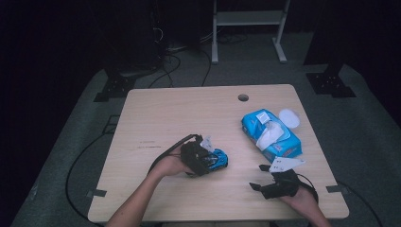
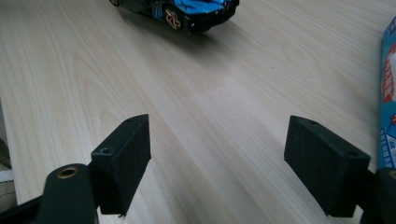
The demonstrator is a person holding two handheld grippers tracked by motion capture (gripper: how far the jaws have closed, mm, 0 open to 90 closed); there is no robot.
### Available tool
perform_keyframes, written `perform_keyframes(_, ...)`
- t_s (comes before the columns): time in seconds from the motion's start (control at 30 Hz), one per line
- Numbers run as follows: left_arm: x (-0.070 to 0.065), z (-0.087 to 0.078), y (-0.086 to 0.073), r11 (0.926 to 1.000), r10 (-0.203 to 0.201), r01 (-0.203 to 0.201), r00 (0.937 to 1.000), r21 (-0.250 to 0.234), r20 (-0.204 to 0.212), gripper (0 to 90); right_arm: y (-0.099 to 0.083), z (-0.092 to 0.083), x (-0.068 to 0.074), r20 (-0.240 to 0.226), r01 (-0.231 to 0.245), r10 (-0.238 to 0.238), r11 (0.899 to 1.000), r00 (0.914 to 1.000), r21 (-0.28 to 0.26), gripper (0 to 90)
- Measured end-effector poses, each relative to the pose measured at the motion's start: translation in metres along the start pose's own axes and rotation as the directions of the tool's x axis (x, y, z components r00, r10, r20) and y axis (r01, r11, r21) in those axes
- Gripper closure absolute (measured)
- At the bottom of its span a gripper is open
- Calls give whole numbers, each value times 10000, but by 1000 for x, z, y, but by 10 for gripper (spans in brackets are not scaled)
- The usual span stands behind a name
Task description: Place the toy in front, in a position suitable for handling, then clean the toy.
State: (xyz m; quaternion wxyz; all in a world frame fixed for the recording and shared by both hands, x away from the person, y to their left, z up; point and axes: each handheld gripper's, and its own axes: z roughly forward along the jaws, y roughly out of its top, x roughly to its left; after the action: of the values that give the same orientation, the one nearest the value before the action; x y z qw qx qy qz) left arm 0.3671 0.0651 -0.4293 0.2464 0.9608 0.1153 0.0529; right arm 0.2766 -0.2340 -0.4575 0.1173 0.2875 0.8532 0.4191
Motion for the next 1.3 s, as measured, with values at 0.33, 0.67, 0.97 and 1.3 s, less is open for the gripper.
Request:
perform_keyframes(0.33, -6, 15, -1, 9996, 37, -43, 9997, 296, 226, 282, 0, 1, 1, 19, 11, -11, 10000, 10000, 29, 218)
perform_keyframes(0.67, -10, 19, -4, 9996, -33, 32, 10000, 274, 16, 241, 3, 0, 4, 234, -68, 67, 10000, 9997, 66, 218)
perform_keyframes(0.97, -14, -12, -15, 9912, -710, 653, 9964, -1150, -462, 102, 10, -1, 7, 377, 125, -119, 9998, 9992, -153, 199)
perform_keyframes(1.3, -19, -29, -48, 9669, -1282, 1116, 9900, -2293, -586, 87, 33, -13, 3, 359, 364, -348, 9984, 9987, -427, 199)
